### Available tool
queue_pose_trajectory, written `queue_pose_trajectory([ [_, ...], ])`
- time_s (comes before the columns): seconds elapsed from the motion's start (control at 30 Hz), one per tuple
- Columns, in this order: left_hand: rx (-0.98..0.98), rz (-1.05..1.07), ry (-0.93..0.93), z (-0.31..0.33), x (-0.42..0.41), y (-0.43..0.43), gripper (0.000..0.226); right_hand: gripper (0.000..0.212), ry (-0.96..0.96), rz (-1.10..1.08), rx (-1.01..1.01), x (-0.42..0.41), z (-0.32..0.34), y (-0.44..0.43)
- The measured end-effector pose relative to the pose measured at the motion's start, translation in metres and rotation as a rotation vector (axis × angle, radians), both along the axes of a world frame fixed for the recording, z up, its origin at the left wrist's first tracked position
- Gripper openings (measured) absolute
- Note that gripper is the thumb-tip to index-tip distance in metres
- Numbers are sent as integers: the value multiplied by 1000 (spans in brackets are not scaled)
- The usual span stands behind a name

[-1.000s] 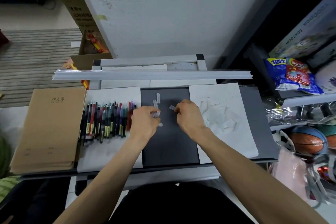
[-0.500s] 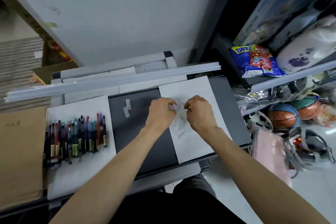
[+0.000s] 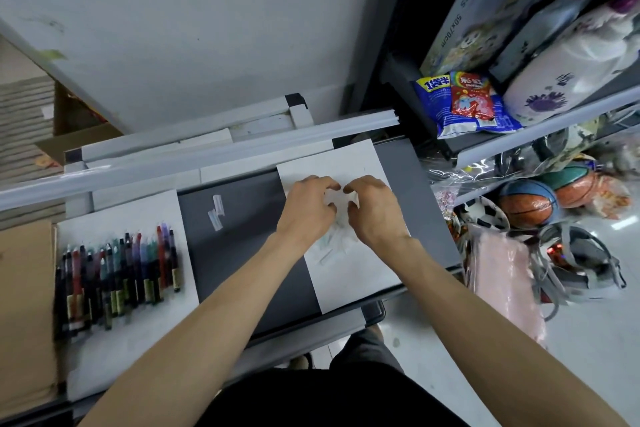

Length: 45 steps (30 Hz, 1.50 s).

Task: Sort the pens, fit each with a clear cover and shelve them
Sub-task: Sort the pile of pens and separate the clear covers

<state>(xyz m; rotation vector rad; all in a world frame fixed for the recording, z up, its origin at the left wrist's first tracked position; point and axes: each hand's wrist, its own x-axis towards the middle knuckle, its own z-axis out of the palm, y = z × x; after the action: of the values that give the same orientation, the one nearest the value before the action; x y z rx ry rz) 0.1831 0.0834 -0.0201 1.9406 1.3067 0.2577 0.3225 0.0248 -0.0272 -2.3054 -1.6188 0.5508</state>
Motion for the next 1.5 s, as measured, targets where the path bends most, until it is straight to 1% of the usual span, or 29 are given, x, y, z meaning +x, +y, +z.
queue_pose_trajectory([
  [0.2, 40, 39, 0, 6, -22, -2, 39, 29, -54, 35, 0, -7, 11, 1],
  [0.37, 65, 100, 9, 7, -65, -6, 35, 32, -97, 117, 5, -35, 17, 8],
  [0.7, 74, 308, 112, -9, -175, -3, 38, 38, -102, 438, -51, -124, 15, 38],
  [0.9, 82, 320, 127, -17, -189, 7, 40, 40, -94, 595, -90, -161, 4, 64],
  [1.0, 73, 303, 124, -22, -186, 9, 33, 47, -64, 649, -77, -172, -2, 74],
  [1.1, 82, 281, 129, -26, -183, 11, 26, 49, -79, 672, -93, -178, -5, 82],
  [1.2, 92, 289, 103, -28, -181, 11, 30, 52, -64, 667, -111, -181, -6, 84],
  [1.37, 79, 283, 95, -31, -182, 4, 27, 41, -23, 625, -101, -181, -11, 76],
  [1.5, 86, 283, 65, -38, -176, -5, 34, 42, 10, 582, -89, -172, -14, 62],
])
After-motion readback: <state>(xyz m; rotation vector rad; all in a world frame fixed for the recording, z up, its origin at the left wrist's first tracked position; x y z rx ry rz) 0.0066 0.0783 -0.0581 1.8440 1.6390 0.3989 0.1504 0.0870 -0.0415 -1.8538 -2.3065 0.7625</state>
